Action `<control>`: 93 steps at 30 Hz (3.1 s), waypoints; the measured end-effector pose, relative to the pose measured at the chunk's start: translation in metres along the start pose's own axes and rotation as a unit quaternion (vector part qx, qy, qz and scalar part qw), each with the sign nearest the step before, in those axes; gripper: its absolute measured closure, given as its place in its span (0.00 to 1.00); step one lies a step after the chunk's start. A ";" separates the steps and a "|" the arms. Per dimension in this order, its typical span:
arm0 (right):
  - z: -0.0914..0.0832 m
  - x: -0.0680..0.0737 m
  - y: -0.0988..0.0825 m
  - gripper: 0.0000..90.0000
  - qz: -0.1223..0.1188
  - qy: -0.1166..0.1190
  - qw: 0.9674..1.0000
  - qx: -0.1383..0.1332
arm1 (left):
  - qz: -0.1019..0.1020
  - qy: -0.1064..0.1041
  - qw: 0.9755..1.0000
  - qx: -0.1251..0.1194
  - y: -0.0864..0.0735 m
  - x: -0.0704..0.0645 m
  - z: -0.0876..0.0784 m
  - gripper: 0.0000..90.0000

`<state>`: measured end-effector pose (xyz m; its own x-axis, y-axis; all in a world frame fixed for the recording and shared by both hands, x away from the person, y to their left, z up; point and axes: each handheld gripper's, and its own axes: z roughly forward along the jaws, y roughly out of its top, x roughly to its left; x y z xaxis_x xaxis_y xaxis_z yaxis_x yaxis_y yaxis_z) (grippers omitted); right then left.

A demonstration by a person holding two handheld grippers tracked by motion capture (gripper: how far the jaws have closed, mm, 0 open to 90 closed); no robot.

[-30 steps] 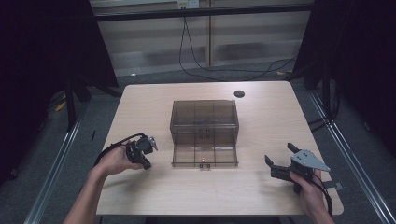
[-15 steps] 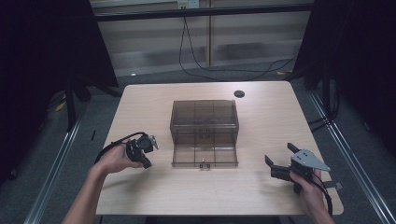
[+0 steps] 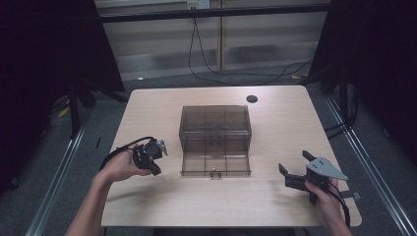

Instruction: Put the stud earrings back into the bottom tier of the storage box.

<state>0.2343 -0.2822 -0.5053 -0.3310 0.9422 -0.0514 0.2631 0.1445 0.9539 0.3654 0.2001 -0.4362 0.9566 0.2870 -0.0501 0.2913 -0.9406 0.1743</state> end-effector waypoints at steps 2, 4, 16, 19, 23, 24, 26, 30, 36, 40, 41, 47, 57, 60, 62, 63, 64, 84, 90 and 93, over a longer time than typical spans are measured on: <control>0.000 0.000 0.000 0.04 0.001 0.000 1.000 0.000 | 0.003 0.003 1.000 -0.008 0.004 -0.001 -0.006 0.95; 0.000 0.000 0.000 0.04 0.000 0.000 1.000 0.000 | 0.005 0.001 1.000 -0.009 0.008 -0.002 -0.009 0.95; 0.000 0.000 0.000 0.04 -0.002 0.001 1.000 -0.001 | 0.038 0.006 0.999 -0.005 0.028 -0.015 -0.018 0.95; 0.000 0.000 0.000 0.04 -0.003 0.001 1.000 -0.001 | 0.040 0.005 0.999 -0.009 0.034 -0.015 -0.023 0.95; 0.000 0.000 0.000 0.04 0.000 0.001 1.000 -0.002 | 0.047 0.003 0.999 -0.008 0.042 -0.017 -0.025 0.95; 0.000 0.000 0.000 0.04 0.001 0.001 1.000 -0.001 | 0.045 0.002 0.999 -0.011 0.045 -0.017 -0.025 0.95; 0.001 0.000 0.000 0.04 0.001 0.002 1.000 -0.002 | 0.047 0.005 0.999 -0.011 0.050 -0.017 -0.025 0.95; 0.001 0.000 0.000 0.04 -0.001 0.002 1.000 -0.002 | 0.058 0.003 0.998 -0.010 0.062 -0.018 -0.026 0.95; 0.002 0.000 0.000 0.04 -0.003 0.004 1.000 -0.003 | 0.056 0.010 0.998 -0.016 0.079 -0.019 -0.027 0.95; 0.002 0.000 0.000 0.04 -0.004 0.007 1.000 -0.001 | 0.070 0.008 0.997 -0.011 0.092 -0.020 -0.027 0.95; 0.002 0.000 0.000 0.04 -0.004 0.007 1.000 -0.001 | 0.070 0.008 0.997 -0.011 0.092 -0.020 -0.027 0.95; 0.002 0.000 0.000 0.04 -0.005 0.008 1.000 -0.001 | 0.085 -0.001 0.996 -0.013 0.112 -0.024 -0.024 0.95; 0.001 -0.001 0.000 0.04 0.003 0.008 1.000 -0.003 | 0.105 -0.011 0.994 -0.014 0.141 -0.030 -0.016 0.95; 0.001 -0.001 0.000 0.04 0.000 0.010 1.000 -0.005 | 0.113 -0.004 0.994 -0.010 0.153 -0.033 -0.011 0.95; 0.001 0.000 0.000 0.04 -0.003 0.011 1.000 -0.006 | 0.117 -0.010 0.993 -0.014 0.158 -0.034 -0.011 0.95; 0.001 0.000 0.000 0.04 -0.003 0.010 1.000 -0.006 | 0.116 -0.010 0.993 -0.015 0.160 -0.034 -0.010 0.95; 0.001 0.000 0.000 0.04 -0.003 0.010 1.000 -0.007 | 0.118 -0.009 0.993 -0.015 0.161 -0.035 -0.009 0.95; 0.003 0.001 0.001 0.04 -0.006 0.010 1.000 -0.002 | 0.116 -0.022 0.993 0.018 0.176 -0.032 0.034 0.94; 0.002 0.001 0.001 0.04 -0.009 0.012 1.000 -0.002 | 0.107 -0.025 0.994 0.014 0.175 -0.031 0.041 0.92; 0.002 0.002 0.001 0.04 -0.009 0.013 1.000 -0.003 | 0.105 -0.019 0.994 0.013 0.175 -0.031 0.041 0.92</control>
<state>0.2360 -0.2800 -0.5055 -0.3585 0.9315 -0.0621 0.2513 0.1603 0.9545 0.3873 0.0192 -0.4446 0.9957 0.0765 -0.0529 0.0840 -0.9835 0.1600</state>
